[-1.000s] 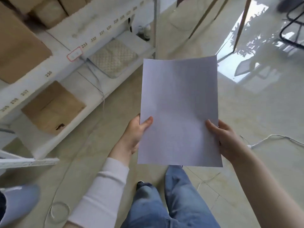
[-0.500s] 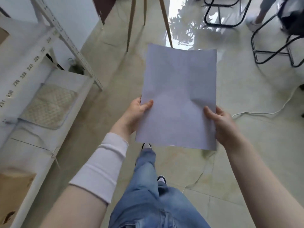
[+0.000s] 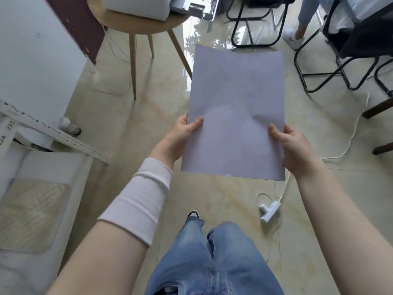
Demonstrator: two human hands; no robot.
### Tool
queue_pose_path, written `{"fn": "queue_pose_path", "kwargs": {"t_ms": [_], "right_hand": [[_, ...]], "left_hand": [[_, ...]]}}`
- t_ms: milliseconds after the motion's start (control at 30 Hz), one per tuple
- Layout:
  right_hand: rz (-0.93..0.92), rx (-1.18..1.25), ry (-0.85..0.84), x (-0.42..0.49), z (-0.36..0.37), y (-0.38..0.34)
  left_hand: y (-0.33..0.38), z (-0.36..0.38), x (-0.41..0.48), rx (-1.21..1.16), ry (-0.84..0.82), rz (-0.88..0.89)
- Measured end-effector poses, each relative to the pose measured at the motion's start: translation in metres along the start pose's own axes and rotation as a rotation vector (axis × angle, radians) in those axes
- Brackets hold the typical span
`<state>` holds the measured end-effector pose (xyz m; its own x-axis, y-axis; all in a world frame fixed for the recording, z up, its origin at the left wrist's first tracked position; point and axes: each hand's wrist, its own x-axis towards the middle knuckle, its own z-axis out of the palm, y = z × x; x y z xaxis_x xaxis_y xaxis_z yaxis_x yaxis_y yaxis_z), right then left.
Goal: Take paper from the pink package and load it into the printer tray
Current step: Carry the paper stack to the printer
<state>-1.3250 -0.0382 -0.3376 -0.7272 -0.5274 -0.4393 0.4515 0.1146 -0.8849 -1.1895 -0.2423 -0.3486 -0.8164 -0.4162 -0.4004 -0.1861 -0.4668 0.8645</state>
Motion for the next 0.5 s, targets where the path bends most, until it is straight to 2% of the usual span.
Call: {"fn": "queue_pose_path", "kwargs": {"t_ms": [267, 500], "right_hand": [[0.009, 0.062, 0.081, 0.126, -0.038, -0.048], [0.03, 0.069, 0.081, 0.234, -0.081, -0.1]], "left_hand": [[0.039, 0.037, 0.146, 0.035, -0.051, -0.057], [0.07, 0.083, 0.259, 0.045, -0.049, -0.092]]}}
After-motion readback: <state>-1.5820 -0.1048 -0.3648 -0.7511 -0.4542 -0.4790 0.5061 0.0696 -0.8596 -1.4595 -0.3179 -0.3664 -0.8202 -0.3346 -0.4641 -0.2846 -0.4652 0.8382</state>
